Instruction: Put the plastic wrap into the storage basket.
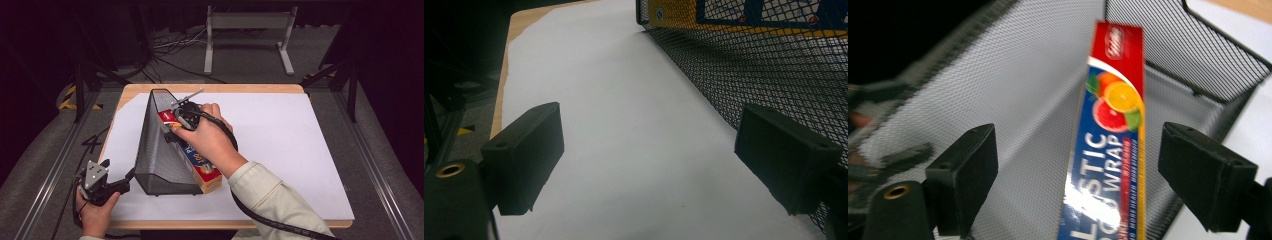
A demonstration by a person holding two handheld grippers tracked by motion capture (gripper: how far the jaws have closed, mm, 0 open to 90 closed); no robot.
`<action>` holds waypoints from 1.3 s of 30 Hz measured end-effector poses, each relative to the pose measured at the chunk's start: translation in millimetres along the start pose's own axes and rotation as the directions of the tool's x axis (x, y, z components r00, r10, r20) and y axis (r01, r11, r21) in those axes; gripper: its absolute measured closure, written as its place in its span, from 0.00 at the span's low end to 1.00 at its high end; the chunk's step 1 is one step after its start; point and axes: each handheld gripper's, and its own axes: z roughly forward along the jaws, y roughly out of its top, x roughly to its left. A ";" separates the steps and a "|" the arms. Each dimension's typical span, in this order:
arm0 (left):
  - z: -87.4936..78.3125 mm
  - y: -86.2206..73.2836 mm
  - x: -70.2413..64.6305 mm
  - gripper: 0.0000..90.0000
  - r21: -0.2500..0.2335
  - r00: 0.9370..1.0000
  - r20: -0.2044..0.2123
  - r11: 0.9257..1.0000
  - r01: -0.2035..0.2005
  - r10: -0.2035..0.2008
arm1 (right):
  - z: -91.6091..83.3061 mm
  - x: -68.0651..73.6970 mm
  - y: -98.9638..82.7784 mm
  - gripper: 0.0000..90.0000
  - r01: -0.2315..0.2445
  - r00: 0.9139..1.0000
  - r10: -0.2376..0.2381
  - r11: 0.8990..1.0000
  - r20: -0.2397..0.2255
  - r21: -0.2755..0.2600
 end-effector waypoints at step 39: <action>0.0 1.6 -1.9 0.14 0.006 1.000 -0.009 1.000 0.000 0.000 | -131.7 -116.3 -112.2 0.19 0.108 0.994 -0.113 0.945 0.000 -0.308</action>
